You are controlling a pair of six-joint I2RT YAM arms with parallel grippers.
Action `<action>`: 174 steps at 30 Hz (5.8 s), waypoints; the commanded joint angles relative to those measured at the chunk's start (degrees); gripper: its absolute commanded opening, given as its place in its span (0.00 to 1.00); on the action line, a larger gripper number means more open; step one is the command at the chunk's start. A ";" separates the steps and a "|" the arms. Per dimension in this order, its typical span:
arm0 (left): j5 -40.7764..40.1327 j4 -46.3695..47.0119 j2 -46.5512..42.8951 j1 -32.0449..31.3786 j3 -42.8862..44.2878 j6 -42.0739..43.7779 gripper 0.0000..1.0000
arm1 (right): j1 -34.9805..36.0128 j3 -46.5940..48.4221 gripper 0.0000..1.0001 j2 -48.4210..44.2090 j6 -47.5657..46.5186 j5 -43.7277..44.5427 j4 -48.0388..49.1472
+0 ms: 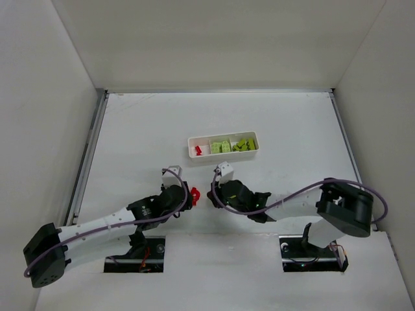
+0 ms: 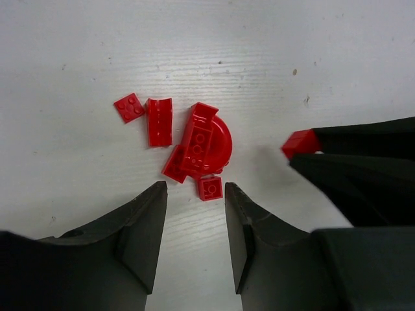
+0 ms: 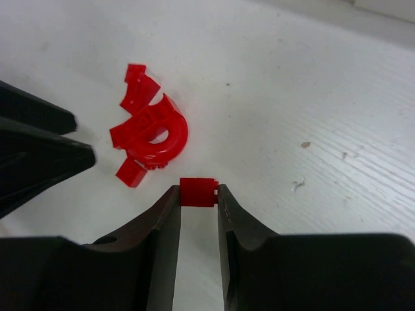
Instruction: Sort the legos into containers by color
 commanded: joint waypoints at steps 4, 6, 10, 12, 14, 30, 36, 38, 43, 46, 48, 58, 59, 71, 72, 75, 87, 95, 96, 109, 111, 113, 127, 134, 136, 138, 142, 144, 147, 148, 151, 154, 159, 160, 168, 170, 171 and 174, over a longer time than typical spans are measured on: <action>-3.65 5.04 6.26 -1.28 4.43 4.25 0.33 | -0.96 -4.02 0.26 -12.31 3.81 3.85 -2.66; -4.35 5.13 8.55 -1.54 5.84 5.83 0.32 | -0.96 -5.08 0.26 -14.43 4.43 3.85 -3.02; -6.90 6.28 12.07 -1.90 7.33 8.73 0.32 | -0.87 -6.31 0.26 -16.45 4.87 4.03 -3.29; -6.99 6.28 13.74 -1.72 8.48 10.32 0.32 | -0.96 -6.92 0.26 -17.24 5.31 3.94 -2.85; -6.91 6.80 15.15 -1.54 9.01 11.29 0.32 | -0.96 -7.10 0.26 -17.86 5.05 4.11 -3.02; -3.48 9.09 22.53 0.39 10.15 12.61 0.27 | -3.77 -9.21 0.26 -24.37 4.17 3.06 -3.64; -2.60 9.71 23.41 1.27 9.71 12.87 0.23 | -4.65 -8.07 0.26 -24.01 3.38 2.71 -3.55; -2.34 9.88 23.41 1.62 9.62 13.13 0.22 | -5.00 -7.19 0.26 -23.93 2.94 2.27 -3.55; -2.25 10.41 24.03 1.97 9.27 13.40 0.22 | -5.53 -5.79 0.26 -24.98 1.89 2.27 -3.90; -2.25 11.02 24.90 2.06 8.92 13.49 0.23 | -5.70 -4.91 0.26 -25.51 0.75 2.00 -4.34; -2.25 11.29 25.52 2.06 8.74 13.40 0.23 | -5.79 -4.38 0.26 -25.77 0.74 2.18 -4.95; -2.43 10.06 17.20 2.85 8.39 12.87 0.11 | -6.84 -2.19 0.26 -24.63 -0.57 1.74 -5.22; -2.25 9.97 14.82 3.20 8.22 12.44 0.11 | -7.19 -1.75 0.26 -24.11 -1.01 1.74 -5.22; 2.85 3.20 -2.15 9.18 6.03 8.57 0.11 | -15.36 15.99 0.26 -4.27 -4.62 -4.84 -1.96; 2.94 3.03 -3.12 9.44 5.50 8.04 0.11 | -16.07 18.01 0.26 -1.89 -4.71 -5.63 -2.23; 3.03 1.89 -5.41 10.41 4.97 7.69 0.12 | -16.87 23.64 0.26 4.09 -4.79 -5.99 -3.46; 3.73 7.33 -2.26 14.54 6.80 8.21 0.12 | -20.12 33.32 0.40 13.51 -4.09 -8.71 -4.08; 4.08 13.13 6.09 16.12 12.08 9.62 0.12 | -20.82 28.86 0.49 8.79 -3.30 -7.32 -3.11; 3.91 14.44 7.58 16.38 12.78 9.88 0.12 | -20.82 26.67 0.48 6.77 -2.60 -6.27 -2.59; 4.26 23.68 38.34 20.34 30.44 15.07 0.13 | -10.12 -2.17 0.42 -15.04 3.56 1.90 -0.38; 4.43 23.42 41.24 20.87 32.90 15.68 0.13 | -6.69 -3.93 0.45 -16.80 3.90 3.66 -1.61; 4.52 23.07 43.79 21.39 35.10 16.47 0.14 | -3.35 -5.34 0.47 -17.86 4.96 4.46 -2.40; 2.85 21.48 38.90 21.31 32.66 17.44 0.45 | 6.33 -1.93 0.57 -9.00 6.02 6.40 -1.36; 2.85 18.76 22.30 21.31 18.61 14.02 0.35 | 8.44 5.01 0.57 0.58 3.47 6.22 -1.26; 3.29 17.19 17.37 21.31 14.30 12.88 0.30 | 8.88 6.86 0.57 3.22 2.59 6.49 -1.79; 3.47 14.20 12.80 21.05 11.04 12.17 0.28 | 9.15 8.18 0.58 5.50 2.50 6.14 -1.79; 2.94 9.01 4.01 20.78 5.24 10.07 0.27 | 9.41 10.73 0.57 9.46 0.75 6.04 -1.88; 3.29 5.68 0.23 21.22 3.30 8.48 0.27 | 9.41 11.44 0.56 10.43 1.09 6.40 -2.06; 2.94 3.03 -3.73 20.61 0.93 6.90 0.27 | 9.33 12.32 0.54 11.75 0.57 6.66 -1.53; 3.46 3.03 -4.79 20.52 0.14 5.85 0.27 | 9.41 13.02 0.53 12.80 0.39 7.27 -2.14; 4.43 2.15 -5.85 19.29 -0.57 4.00 0.27 | 9.41 14.69 0.48 15.09 -0.13 9.21 -2.84; 3.91 1.88 -6.38 17.53 -1.27 2.33 0.27 | 9.59 15.83 0.44 16.67 -1.54 9.65 -3.29; 3.73 1.09 -5.77 15.34 -1.62 0.66 0.27 | 10.12 15.66 0.34 17.12 -1.01 10.27 -3.55; 3.47 1.35 -5.94 14.90 -1.89 0.31 0.28 | 10.12 15.40 0.32 17.03 -0.93 10.44 -3.55; 3.90 4.16 -2.79 11.21 -1.54 0.74 0.31 | 10.12 8.64 0.27 6.33 0.74 12.29 -3.02; 3.64 4.69 -0.42 9.54 -0.75 1.62 0.31 | 9.86 6.36 0.27 2.63 1.27 12.38 -2.93; 3.21 4.96 0.64 8.66 -0.57 1.88 0.30 | 9.59 5.47 0.27 0.96 1.36 12.29 -2.93; 1.89 6.89 3.10 6.64 -0.66 2.06 0.29 | 7.75 3.36 0.27 -3.52 0.92 12.38 -3.55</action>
